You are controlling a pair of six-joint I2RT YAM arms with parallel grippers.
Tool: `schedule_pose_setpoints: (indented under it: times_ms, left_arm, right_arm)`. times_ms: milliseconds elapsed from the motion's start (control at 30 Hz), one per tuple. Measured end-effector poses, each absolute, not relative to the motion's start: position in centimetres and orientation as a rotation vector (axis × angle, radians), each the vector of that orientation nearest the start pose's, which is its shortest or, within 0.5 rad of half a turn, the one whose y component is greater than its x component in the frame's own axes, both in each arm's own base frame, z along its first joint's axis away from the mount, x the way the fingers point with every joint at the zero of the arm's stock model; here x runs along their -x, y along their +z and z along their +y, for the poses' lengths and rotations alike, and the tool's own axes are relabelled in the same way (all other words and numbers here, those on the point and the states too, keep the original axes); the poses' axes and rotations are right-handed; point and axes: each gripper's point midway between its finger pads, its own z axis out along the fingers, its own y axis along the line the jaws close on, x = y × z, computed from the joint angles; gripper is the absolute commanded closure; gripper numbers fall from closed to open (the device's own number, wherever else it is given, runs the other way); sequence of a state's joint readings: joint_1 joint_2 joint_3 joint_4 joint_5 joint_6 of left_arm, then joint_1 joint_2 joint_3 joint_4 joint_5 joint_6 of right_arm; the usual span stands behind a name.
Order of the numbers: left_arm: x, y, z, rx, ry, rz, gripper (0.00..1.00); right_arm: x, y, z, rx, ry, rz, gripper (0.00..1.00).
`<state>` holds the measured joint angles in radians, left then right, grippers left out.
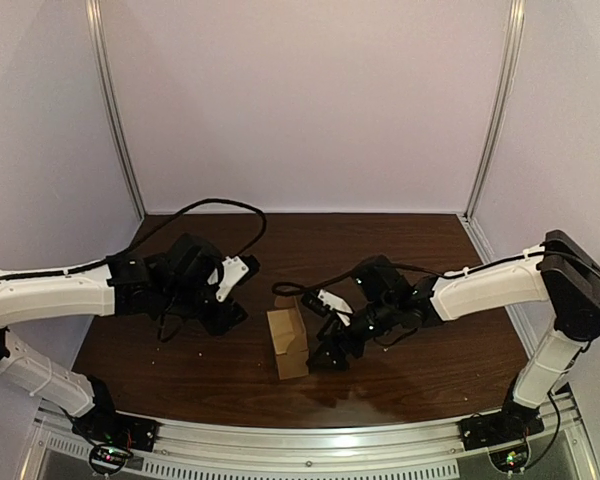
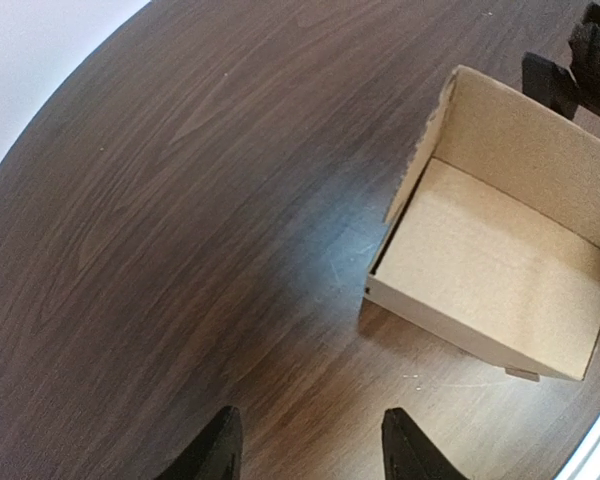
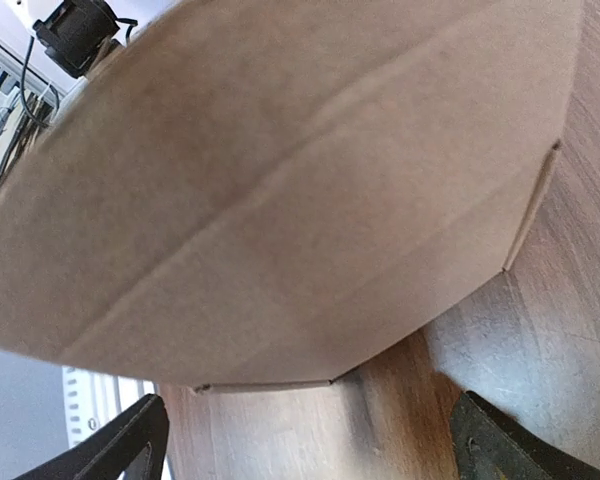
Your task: Fold the paper box
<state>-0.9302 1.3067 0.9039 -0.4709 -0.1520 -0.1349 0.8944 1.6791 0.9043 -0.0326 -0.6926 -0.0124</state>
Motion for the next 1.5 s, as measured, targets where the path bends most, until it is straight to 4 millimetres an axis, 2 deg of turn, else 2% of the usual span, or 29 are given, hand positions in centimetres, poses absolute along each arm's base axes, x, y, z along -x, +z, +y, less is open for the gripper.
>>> schedule_pose_setpoints:
  times_ms: [67,200,333,467,700,933,1067,1167,1200,1300,1333,1433,1500]
  left_arm:
    - [-23.7,14.6,-26.3,-0.848,-0.266,2.271,0.46]
    - [-24.5,15.9,-25.1,-0.762,-0.215,2.224,0.45]
    - [-24.8,16.6,-24.9,-0.731,-0.207,2.203,0.45]
    - [-24.8,16.7,-25.1,-0.733,-0.219,2.2,0.45]
    - [-25.5,15.8,-27.0,-0.758,-0.242,2.235,0.44]
    - [-27.5,15.1,-29.7,-0.737,-0.239,2.274,0.47]
    - [-28.5,15.8,-30.6,-0.697,-0.238,2.272,0.53]
    - [-29.3,17.0,-30.9,-0.662,-0.232,2.263,0.6]
    - [-29.6,17.6,-30.9,-0.649,-0.231,2.259,0.62]
    - [-30.5,18.9,-30.9,-0.618,-0.227,2.257,0.64]
    - [-30.7,19.2,-30.9,-0.613,-0.227,2.256,0.64]
    - [-31.1,19.9,-31.0,-0.61,-0.216,2.268,0.6]
    - [-31.1,19.9,-30.9,-0.617,-0.204,2.282,0.61]
  right_arm:
    - [-16.9,9.7,39.2,1.39,1.229,2.059,0.0]
    - [-17.4,9.5,40.3,1.372,1.215,2.052,0.08]
    - [-19.2,9.6,40.9,1.34,1.143,2.058,0.11]
    - [-21.2,9.7,40.2,1.286,1.086,2.086,0.12]
    - [-25.3,9.2,37.6,1.192,0.986,2.132,0.12]
    - [-28.1,11.5,37.5,1.173,0.946,2.059,0.11]
    - [-27.8,13.0,37.5,1.262,1.009,1.992,0.12]
    - [-26.6,13.8,36.9,1.38,1.047,1.955,0.12]
    - [-26.1,14.2,36.8,1.425,1.057,1.936,0.15]
    - [-25.0,16.0,36.2,1.549,1.067,1.875,0.39]
    - [-24.8,16.6,36.2,1.588,1.061,1.843,0.43]
    - [-24.4,19.0,36.2,1.681,1.06,1.771,0.45]
    - [-24.4,20.2,36.5,1.714,1.054,1.724,0.45]
